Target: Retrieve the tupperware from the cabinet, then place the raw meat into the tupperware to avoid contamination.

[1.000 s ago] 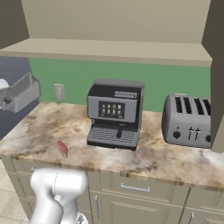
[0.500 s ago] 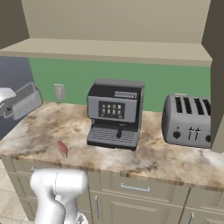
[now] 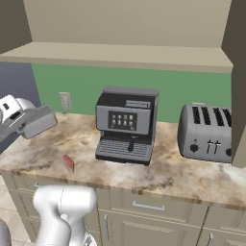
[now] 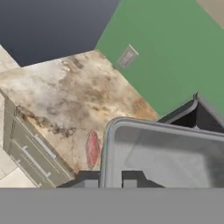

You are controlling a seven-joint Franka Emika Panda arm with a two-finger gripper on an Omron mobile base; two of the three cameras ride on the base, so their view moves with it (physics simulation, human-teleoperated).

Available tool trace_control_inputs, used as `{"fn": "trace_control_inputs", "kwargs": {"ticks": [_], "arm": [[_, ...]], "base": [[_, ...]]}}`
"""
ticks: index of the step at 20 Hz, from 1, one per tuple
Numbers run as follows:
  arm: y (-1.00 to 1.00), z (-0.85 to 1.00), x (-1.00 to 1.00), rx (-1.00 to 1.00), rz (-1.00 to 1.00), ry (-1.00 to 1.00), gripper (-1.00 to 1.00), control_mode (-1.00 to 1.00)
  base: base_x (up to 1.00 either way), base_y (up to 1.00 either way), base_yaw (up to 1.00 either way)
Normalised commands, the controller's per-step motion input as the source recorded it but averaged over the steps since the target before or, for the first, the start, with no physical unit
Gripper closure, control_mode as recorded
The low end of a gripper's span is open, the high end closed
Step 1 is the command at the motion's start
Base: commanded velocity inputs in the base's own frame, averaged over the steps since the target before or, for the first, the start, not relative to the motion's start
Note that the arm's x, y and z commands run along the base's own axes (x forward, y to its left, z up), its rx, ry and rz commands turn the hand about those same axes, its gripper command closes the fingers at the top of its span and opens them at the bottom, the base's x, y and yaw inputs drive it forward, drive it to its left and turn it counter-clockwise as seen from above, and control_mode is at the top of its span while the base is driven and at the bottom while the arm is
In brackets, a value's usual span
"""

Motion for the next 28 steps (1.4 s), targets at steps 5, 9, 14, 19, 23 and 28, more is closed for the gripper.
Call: {"fn": "trace_control_inputs", "kwargs": {"ticks": [5, 9, 14, 19, 23, 28], "arm": [[0.0, -0.45, 0.51, 0.05, 0.08, 0.22, 1.0, -1.0], [0.19, -0.49, 0.42, 0.07, 0.12, 0.17, 1.0, -1.0], [0.27, -0.64, 0.45, 0.0, 0.12, 0.09, 1.0, -1.0], [0.16, -0.82, 0.6, -0.07, 0.05, 0.02, 1.0, -1.0], [0.24, -0.6, 0.52, -0.11, 0.0, 0.01, 1.0, -1.0], [0.2, -0.38, 0.46, -0.07, 0.0, 0.0, 1.0, -1.0]], "base": [[0.0, 0.0, 0.0], [0.0, 0.0, 0.0], [0.0, 0.0, 0.0], [0.0, 0.0, 0.0], [0.0, 0.0, 0.0], [0.0, 0.0, 0.0]]}}
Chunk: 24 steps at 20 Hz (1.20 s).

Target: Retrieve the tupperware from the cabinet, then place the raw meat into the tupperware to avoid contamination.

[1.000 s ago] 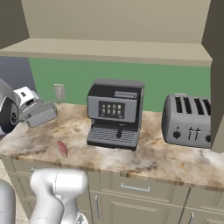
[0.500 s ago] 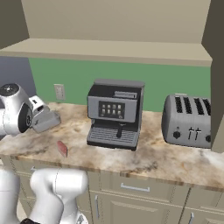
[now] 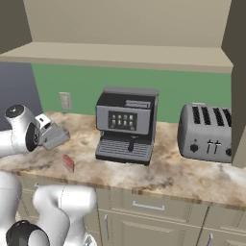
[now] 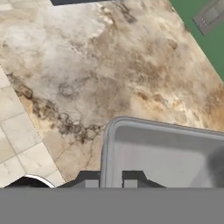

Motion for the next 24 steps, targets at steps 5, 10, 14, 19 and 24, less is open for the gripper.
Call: {"fn": "trace_control_inputs", "kwargs": {"ticks": [5, 10, 14, 19, 24], "arm": [[0.27, -0.19, 0.29, 0.0, 0.0, 0.0, 1.0, -1.0], [0.22, -0.28, 0.2, 0.0, 0.0, 0.06, 1.0, -1.0], [0.07, -0.4, 0.01, 0.0, -0.02, 0.01, 1.0, -1.0], [0.0, -0.46, 0.0, 0.0, -0.02, 0.02, 1.0, -1.0], [0.0, -0.35, 0.0, 0.0, -0.01, -0.01, 1.0, -1.0]], "base": [[0.0, 0.0, 0.0], [0.0, 0.0, 0.0], [0.0, 0.0, 0.0], [0.0, 0.0, 0.0], [0.0, 0.0, 0.0]]}}
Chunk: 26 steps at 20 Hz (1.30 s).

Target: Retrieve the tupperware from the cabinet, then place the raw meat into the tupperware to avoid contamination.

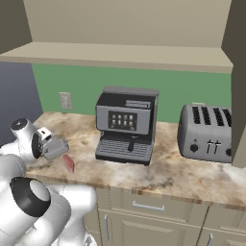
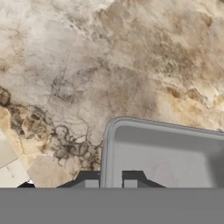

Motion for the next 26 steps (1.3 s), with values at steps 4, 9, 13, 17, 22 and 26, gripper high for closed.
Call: {"fn": "trace_control_inputs", "kwargs": {"ticks": [4, 9, 13, 17, 22, 26], "arm": [[0.0, -0.23, 0.0, 0.02, -0.01, 0.0, 1.0, -1.0], [0.06, -0.1, 0.12, 0.01, 0.05, 0.0, 1.0, -1.0], [0.19, 0.0, 0.13, 0.0, 0.08, 0.0, 1.0, -1.0], [0.35, 0.06, 0.08, -0.04, 0.08, 0.0, 1.0, -1.0], [0.25, -0.04, 0.01, -0.01, 0.06, 0.0, 1.0, -1.0], [0.03, -0.19, 0.0, 0.0, 0.01, 0.0, 1.0, -1.0]], "base": [[0.0, 0.0, 0.0], [0.0, 0.0, 0.0], [0.0, 0.0, 0.0], [0.0, 0.0, 0.0], [0.0, 0.0, 0.0], [0.0, 0.0, 0.0]]}}
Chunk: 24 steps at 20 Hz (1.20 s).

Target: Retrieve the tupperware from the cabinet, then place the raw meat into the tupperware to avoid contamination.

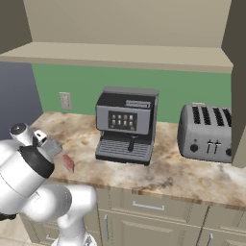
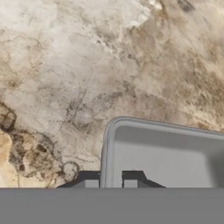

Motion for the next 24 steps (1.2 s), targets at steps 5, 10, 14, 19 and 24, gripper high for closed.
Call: {"fn": "trace_control_inputs", "kwargs": {"ticks": [5, 10, 14, 19, 24], "arm": [[0.0, -0.27, 0.0, 0.0, 0.0, -0.05, 1.0, -1.0], [0.0, -0.2, 0.03, 0.0, 0.0, -0.05, 1.0, -1.0], [0.01, -0.14, 0.03, 0.0, 0.0, -0.01, 1.0, -1.0], [0.03, -0.07, 0.01, 0.0, 0.0, 0.0, -1.0, -1.0], [0.01, -0.01, 0.02, 0.0, 0.0, 0.02, -1.0, -1.0]], "base": [[0.0, 0.0, 0.0], [0.0, 0.0, 0.0], [0.0, 0.0, 0.0], [0.0, 0.0, 0.0], [0.0, 0.0, 0.0]]}}
